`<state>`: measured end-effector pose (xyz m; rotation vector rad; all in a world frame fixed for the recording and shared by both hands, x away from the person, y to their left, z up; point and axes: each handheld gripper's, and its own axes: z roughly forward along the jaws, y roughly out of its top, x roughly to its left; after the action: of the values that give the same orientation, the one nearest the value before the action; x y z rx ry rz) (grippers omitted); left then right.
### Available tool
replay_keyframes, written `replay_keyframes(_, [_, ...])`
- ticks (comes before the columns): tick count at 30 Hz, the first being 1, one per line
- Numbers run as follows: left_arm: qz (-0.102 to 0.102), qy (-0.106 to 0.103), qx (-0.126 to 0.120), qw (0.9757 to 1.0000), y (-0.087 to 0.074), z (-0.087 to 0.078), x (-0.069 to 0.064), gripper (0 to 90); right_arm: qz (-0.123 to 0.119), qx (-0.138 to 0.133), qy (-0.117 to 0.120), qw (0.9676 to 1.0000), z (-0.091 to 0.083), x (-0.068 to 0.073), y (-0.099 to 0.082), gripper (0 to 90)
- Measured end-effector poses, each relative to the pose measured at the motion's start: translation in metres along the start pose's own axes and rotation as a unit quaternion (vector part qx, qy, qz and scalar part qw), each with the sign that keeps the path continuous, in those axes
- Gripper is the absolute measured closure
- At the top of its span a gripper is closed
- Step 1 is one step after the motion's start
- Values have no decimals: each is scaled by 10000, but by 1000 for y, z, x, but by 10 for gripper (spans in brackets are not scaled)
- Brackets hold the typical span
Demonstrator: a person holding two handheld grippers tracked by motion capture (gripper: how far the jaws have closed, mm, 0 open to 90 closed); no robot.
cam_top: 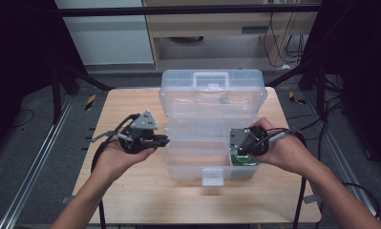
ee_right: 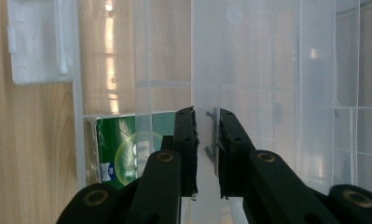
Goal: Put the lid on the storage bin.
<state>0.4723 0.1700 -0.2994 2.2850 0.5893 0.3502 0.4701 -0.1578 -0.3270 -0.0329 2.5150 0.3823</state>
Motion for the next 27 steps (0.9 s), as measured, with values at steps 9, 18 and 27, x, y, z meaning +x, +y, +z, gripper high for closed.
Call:
replay_keyframes(9, [-547, 84, -156, 9983, 6, 1, 29, 899, -24, 12, -50, 10000, 0, 3, 1, 790])
replay_keyframes(18, [-729, 141, -251, 9969, 22, 4, 40, 900, 3, -12, -80, 10000, 0, 5, -1, 787])
replay_keyframes(27, [-1078, 98, -392, 9933, 20, 5, 54, 900, -16, -8, -67, 10000, 1, 10, -1, 788])
